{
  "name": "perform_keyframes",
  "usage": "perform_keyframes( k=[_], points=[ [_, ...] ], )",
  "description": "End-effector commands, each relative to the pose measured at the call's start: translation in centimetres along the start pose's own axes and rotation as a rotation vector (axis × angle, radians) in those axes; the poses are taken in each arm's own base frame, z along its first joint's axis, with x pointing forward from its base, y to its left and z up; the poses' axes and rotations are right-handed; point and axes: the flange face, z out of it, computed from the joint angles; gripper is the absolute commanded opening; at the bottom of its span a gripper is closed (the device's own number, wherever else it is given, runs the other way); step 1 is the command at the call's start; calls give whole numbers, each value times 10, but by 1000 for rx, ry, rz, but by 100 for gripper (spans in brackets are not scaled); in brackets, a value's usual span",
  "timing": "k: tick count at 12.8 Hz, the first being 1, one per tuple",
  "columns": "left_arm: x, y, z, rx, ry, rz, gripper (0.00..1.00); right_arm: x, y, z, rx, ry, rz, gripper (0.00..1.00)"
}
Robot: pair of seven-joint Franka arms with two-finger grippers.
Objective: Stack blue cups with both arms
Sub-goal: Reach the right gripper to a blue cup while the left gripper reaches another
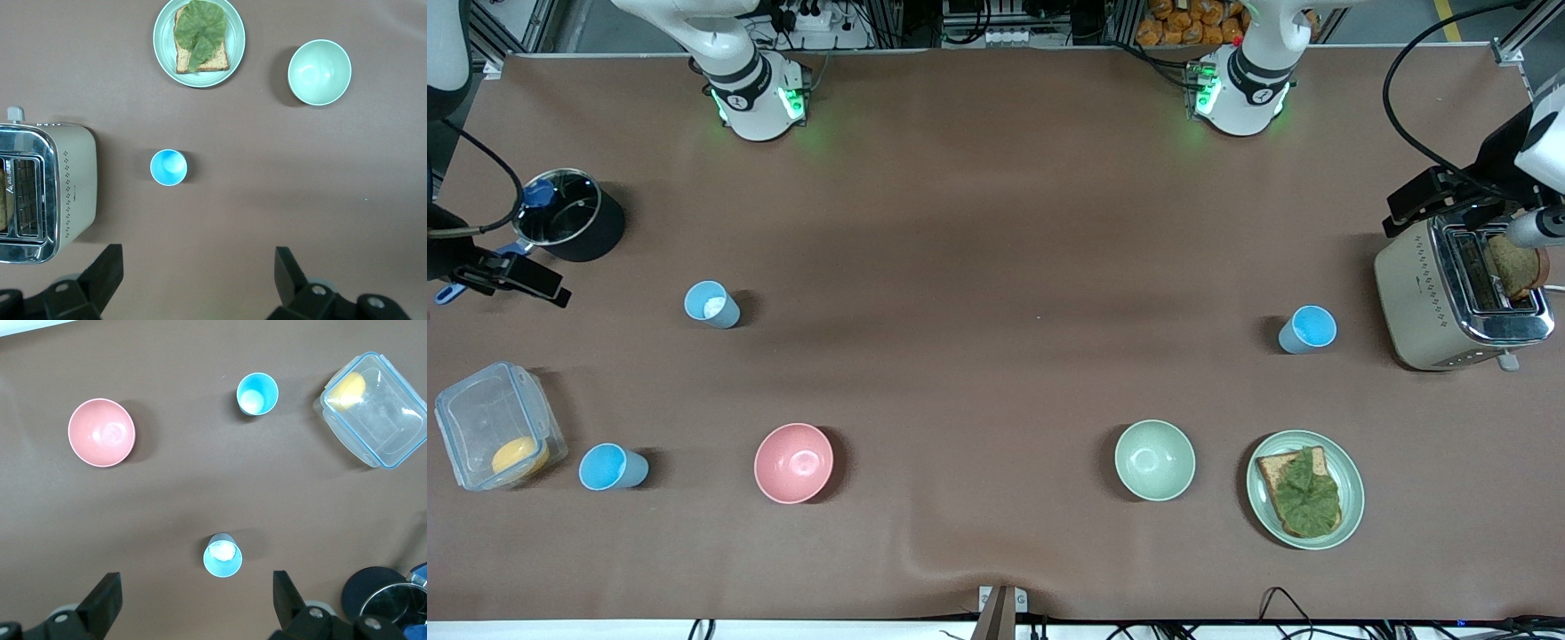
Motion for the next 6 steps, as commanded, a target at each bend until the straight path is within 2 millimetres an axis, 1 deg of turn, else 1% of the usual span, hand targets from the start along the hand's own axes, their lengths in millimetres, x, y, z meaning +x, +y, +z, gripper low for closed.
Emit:
perform_keyframes(
  k=[1,2,4,6],
  points=[
    [-2,-4,-8,6,10,9,100,-5,1,-2,6,-2,15,100],
    [-2,-5,-10,5,13,3,100,-5,1,-2,6,-2,15,100],
    [1,-11,-8,57,17,7,100,-5,2,-2,6,-7,16,100],
    [11,-13,30,93,-51,3,100,-7,1,-2,4,-19,14,100]
  ],
)
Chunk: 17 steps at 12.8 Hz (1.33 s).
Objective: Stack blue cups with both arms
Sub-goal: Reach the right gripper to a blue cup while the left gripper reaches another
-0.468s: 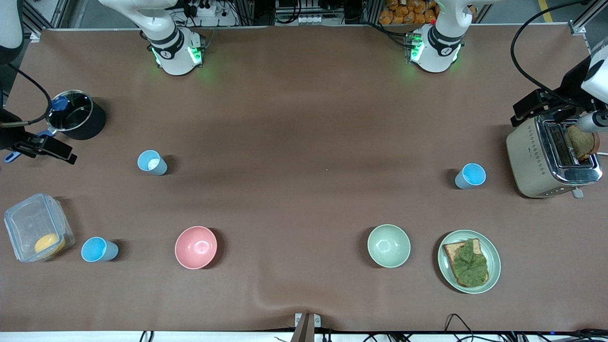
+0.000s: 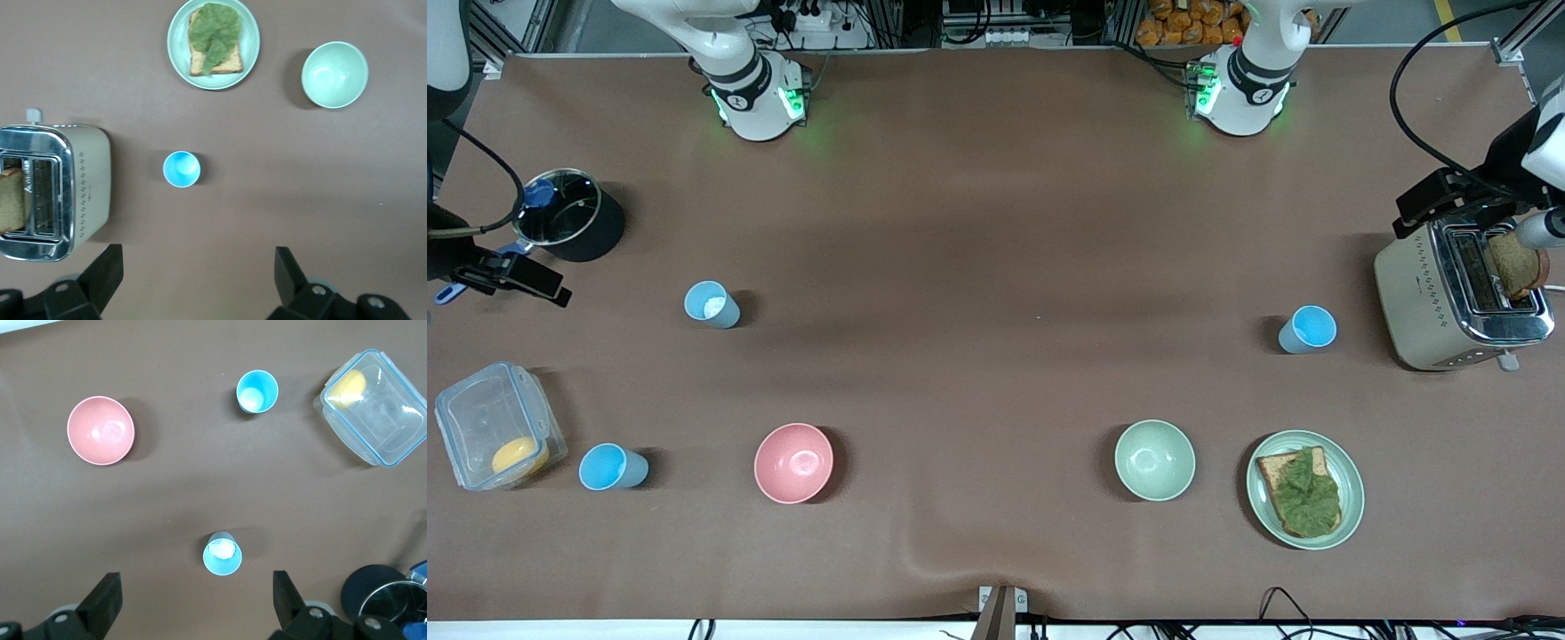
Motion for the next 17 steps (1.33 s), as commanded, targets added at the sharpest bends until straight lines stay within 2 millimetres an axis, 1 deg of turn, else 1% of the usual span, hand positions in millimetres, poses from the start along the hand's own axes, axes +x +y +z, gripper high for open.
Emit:
perform_keyframes(
  k=[1,3,4,5,6,7,8,9,10,11,12,13,14,15,16,17],
  points=[
    [14,-5,37,72,-49,13,100,-5,2,-3,6,-7,15,100],
    [27,-4,70,82,-64,16,100,-5,2,-2,5,-10,15,100],
    [30,-7,92,81,-66,14,100,-5,2,-2,5,-10,14,100],
    [30,-9,119,84,-88,-1,100,-5,3,-2,5,-10,15,100],
    [36,-14,149,82,-95,-12,100,-5,4,-1,5,-11,11,100],
    [40,-33,170,75,-81,-41,100,-5,5,0,5,-13,11,100],
    [42,-37,195,70,-74,-45,100,-5,5,1,5,-14,12,100],
    [40,-36,220,62,-52,-39,100,-3,6,7,-5,-25,6,100],
    [36,-36,254,51,-9,-34,100,-3,8,11,-12,-41,8,100],
    [32,-37,283,41,19,-32,100,1,13,21,-17,-54,9,100],
    [30,-53,309,42,22,-48,100,8,12,46,-38,-100,-34,100],
    [31,-58,328,54,25,-26,100,13,19,66,-53,-136,-55,100],
    [32,-61,343,65,17,-15,100,15,35,92,-53,-179,-29,100],
    [30,-71,355,65,11,-23,100,12,45,115,-51,-210,-13,100],
    [27,-79,361,65,12,-27,100,6,49,139,-52,-236,-9,100],
    [21,-79,365,65,3,-26,100,0,54,161,-53,-255,-1,100]
  ],
)
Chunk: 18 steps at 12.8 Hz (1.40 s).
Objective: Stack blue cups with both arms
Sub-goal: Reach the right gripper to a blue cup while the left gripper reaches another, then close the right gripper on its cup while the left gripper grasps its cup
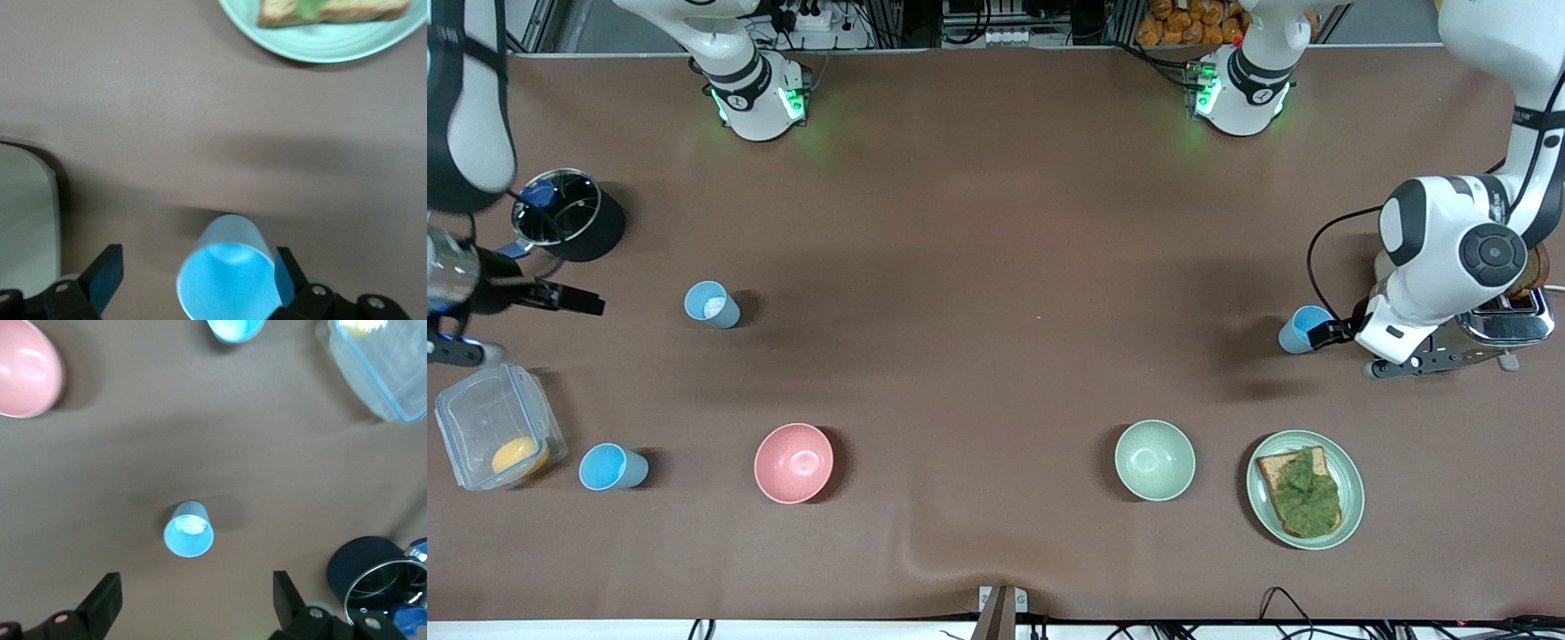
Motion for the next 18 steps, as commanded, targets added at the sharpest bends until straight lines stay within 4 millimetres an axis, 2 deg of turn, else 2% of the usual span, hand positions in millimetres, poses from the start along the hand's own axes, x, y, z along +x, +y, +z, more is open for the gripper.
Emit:
perform_keyframes(
  k=[1,5,7,9,10,11,14,16,18],
  points=[
    [-13,-4,3,13,2,22,100,-8,10,52,-8,-30,1,100],
    [-29,-8,24,12,-34,17,100,-14,16,129,3,-25,12,100],
    [-35,-10,36,4,-23,15,100,-17,17,155,5,-16,1,100],
    [-35,-8,39,2,-24,18,30,-19,16,171,4,-22,-4,100],
    [-33,-7,42,-6,-28,-5,0,-22,15,181,3,-31,-6,100],
    [-33,-4,46,-10,-33,-8,0,-25,14,193,3,-29,-9,100],
    [-26,-5,31,-12,-1,-9,0,-25,14,225,2,-45,-9,100],
    [-18,0,2,-14,54,-16,0,-27,13,236,1,-69,-23,100],
    [-6,34,-37,-38,122,-60,0,-28,13,245,0,-86,-34,100]
  ],
)
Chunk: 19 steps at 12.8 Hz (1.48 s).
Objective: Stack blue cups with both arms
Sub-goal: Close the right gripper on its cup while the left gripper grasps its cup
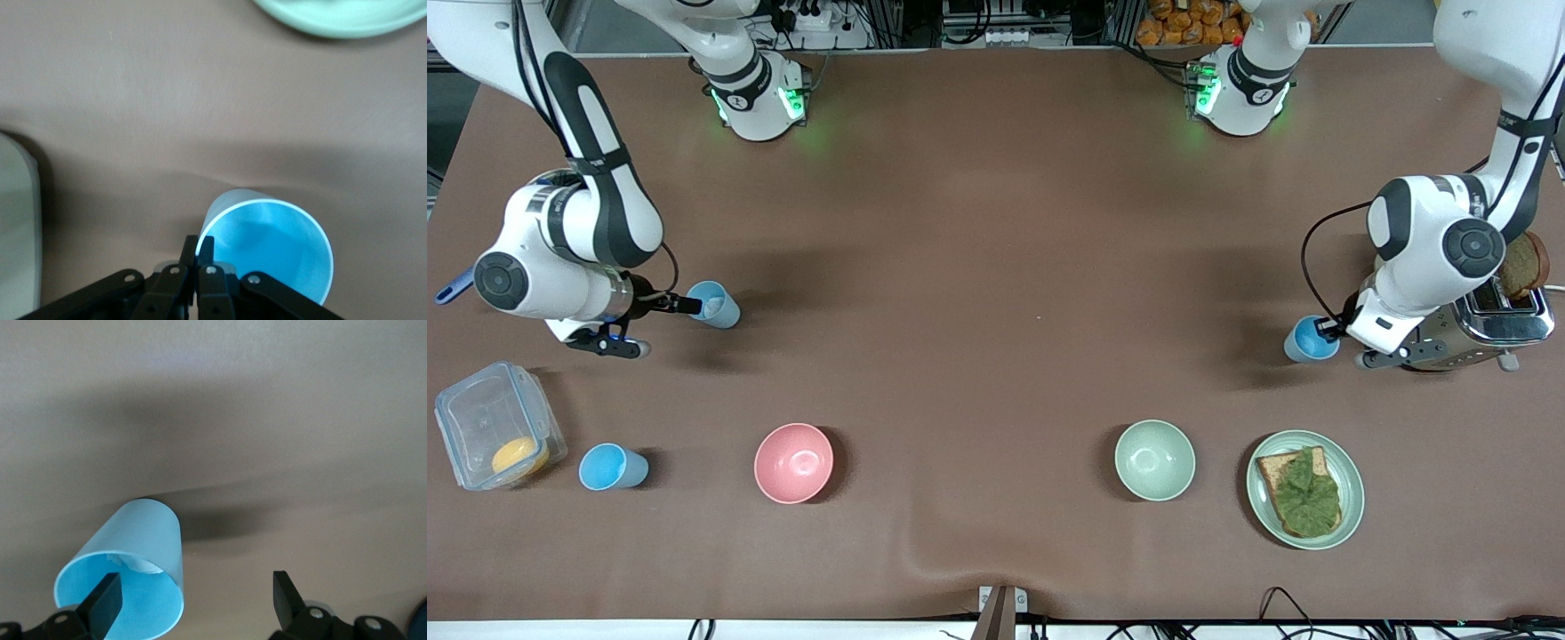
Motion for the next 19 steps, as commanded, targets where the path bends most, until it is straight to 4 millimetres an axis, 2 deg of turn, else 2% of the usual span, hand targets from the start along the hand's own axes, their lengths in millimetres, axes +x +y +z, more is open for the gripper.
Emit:
perform_keyframes(
  k=[1,3,5,6,7,8,12,14,16,17,19],
  points=[
    [18,31,-57,-14,71,-45,0,-2,2,8,-1,-9,-19,100],
    [39,39,-100,-2,75,-32,0,-2,1,13,-1,-23,-29,100],
    [55,52,-142,5,50,-22,0,-2,1,17,-2,-34,-29,77],
    [63,53,-162,12,24,-23,0,-2,1,18,-2,-37,-30,63],
    [70,45,-173,18,1,-37,0,-2,1,19,-3,-42,-30,50],
    [72,46,-181,20,-10,-35,0,-3,1,20,-3,-43,-29,40],
    [72,64,-200,15,5,-21,0,-5,-3,22,9,-68,-10,1],
    [71,71,-207,7,16,-2,0,-4,-6,24,50,-89,16,0],
    [71,68,-207,8,12,-4,0,-4,-14,25,62,-92,14,0],
    [71,70,-208,7,14,-1,0,-1,-24,16,61,-91,-1,0],
    [72,75,-214,2,24,5,0,5,-44,-17,83,-134,6,0]
  ],
)
